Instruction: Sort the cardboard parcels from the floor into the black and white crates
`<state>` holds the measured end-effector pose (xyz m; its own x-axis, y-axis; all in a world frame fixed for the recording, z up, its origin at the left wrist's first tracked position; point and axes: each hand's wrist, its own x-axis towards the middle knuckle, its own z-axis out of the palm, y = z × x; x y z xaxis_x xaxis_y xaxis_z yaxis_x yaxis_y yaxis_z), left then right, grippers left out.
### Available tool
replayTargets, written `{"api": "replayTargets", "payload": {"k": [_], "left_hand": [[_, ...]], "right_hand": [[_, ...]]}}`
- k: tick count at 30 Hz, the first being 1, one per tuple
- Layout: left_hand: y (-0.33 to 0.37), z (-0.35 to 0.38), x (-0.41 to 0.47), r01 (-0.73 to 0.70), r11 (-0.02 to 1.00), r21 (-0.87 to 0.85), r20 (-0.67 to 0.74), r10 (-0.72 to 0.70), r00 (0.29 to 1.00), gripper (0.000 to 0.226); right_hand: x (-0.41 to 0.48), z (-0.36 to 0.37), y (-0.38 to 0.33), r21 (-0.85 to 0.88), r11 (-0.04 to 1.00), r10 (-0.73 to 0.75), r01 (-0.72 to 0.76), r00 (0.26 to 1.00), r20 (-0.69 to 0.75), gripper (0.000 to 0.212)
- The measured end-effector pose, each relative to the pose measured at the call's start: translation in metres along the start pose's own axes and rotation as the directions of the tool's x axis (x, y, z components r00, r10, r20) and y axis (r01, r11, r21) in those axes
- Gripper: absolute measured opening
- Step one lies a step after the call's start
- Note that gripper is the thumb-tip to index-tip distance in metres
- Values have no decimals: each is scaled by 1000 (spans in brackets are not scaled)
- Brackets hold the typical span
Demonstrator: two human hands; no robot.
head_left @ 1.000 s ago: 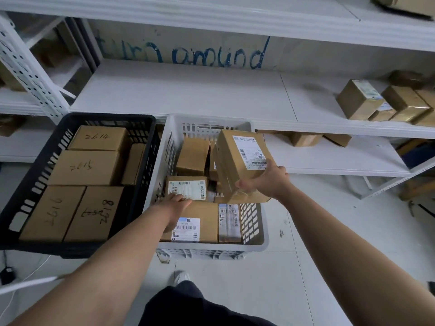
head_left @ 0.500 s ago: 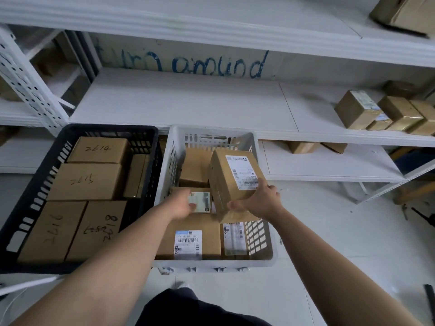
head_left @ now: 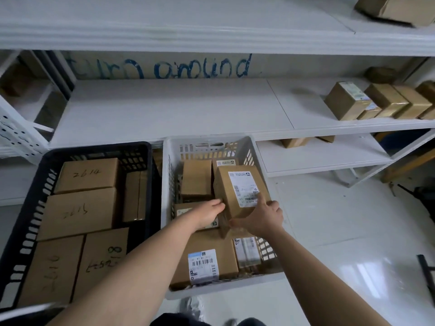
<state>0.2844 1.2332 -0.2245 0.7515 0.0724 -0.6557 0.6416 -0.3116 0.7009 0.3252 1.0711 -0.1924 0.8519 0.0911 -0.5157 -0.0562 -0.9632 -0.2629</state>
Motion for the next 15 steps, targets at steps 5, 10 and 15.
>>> {"api": "replayTargets", "payload": {"k": [5, 10, 15], "left_hand": [[-1, -14, 17, -61, 997, 53, -123, 67, 990, 48], [-20, -42, 48, 73, 988, 133, -361, -20, 932, 57], [-25, -56, 87, 192, 958, 215, -479, -68, 875, 62]], "right_hand": [[11, -1, -10, 15, 1000, -22, 24, 996, -87, 125], [34, -8, -28, 5, 1000, -17, 17, 990, -140, 125], [62, -7, -40, -18, 998, -55, 53, 983, -174, 121]]}}
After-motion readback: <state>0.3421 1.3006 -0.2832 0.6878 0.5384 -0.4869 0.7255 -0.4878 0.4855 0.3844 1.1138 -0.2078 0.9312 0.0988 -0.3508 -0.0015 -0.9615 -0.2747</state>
